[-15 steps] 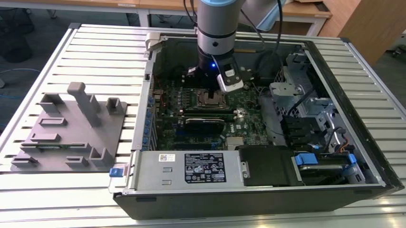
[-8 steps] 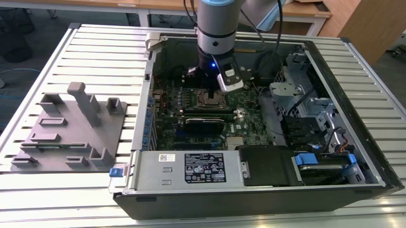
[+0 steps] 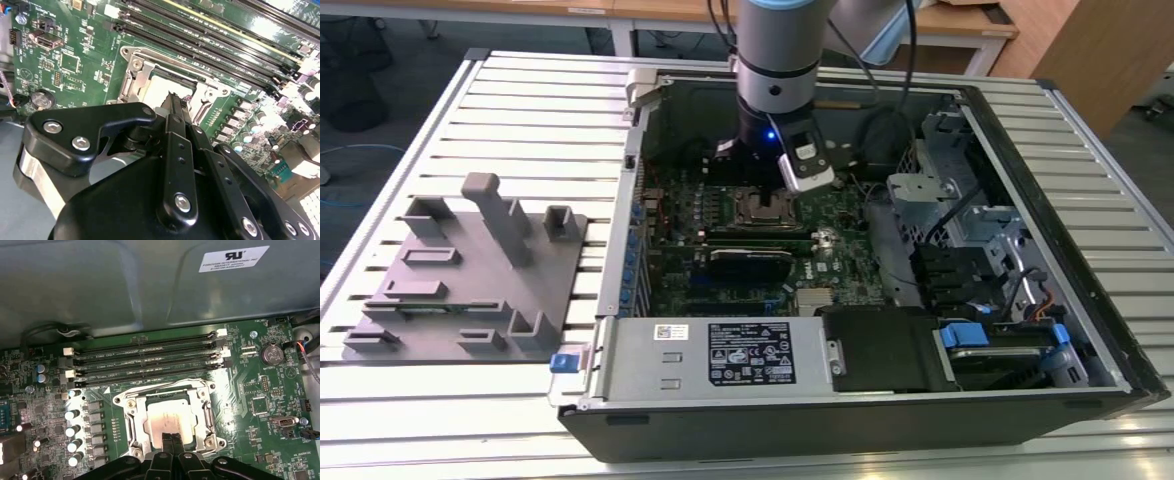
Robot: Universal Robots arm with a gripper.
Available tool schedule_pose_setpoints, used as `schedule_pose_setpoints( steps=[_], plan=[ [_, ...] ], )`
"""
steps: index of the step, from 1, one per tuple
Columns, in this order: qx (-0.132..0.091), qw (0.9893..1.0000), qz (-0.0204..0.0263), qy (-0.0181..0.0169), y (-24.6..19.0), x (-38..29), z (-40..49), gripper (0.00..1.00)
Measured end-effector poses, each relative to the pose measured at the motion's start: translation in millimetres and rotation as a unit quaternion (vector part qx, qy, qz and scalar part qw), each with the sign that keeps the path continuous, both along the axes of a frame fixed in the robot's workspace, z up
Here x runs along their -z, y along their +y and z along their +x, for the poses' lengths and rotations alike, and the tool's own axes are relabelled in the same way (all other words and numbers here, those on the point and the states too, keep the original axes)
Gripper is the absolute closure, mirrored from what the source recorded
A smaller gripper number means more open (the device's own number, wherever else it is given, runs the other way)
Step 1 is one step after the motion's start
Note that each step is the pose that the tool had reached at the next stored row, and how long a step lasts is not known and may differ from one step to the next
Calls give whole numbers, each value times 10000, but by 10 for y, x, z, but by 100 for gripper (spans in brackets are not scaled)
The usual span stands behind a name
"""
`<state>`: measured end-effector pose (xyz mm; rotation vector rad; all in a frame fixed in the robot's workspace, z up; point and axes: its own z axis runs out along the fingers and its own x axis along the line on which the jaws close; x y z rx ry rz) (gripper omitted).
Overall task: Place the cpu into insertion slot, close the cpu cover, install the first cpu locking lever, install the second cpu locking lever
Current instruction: 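Install the second cpu locking lever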
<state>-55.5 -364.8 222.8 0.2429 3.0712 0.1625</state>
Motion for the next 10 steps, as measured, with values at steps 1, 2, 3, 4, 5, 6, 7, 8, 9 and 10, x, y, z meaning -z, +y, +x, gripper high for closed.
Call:
schedule_pose_setpoints(
  steps=[1,2,3,4,5,6,7,8,9,10],
  plan=[
    [0,10000,0,0,0,0,6,90],
    [0,10000,0,0,2,0,9,90],
    [0,10000,1,-1,2,1,9,90],
    [0,10000,1,-1,2,0,9,90],
    [0,10000,-1,0,2,-9,9,90],
    [0,10000,0,0,2,-23,10,90],
    [0,10000,0,-1,2,-31,10,90],
    [0,10000,1,-1,3,-32,10,90],
    [0,10000,2,-1,3,-32,10,90],
    [0,10000,2,-1,3,-32,10,90]
  ],
)
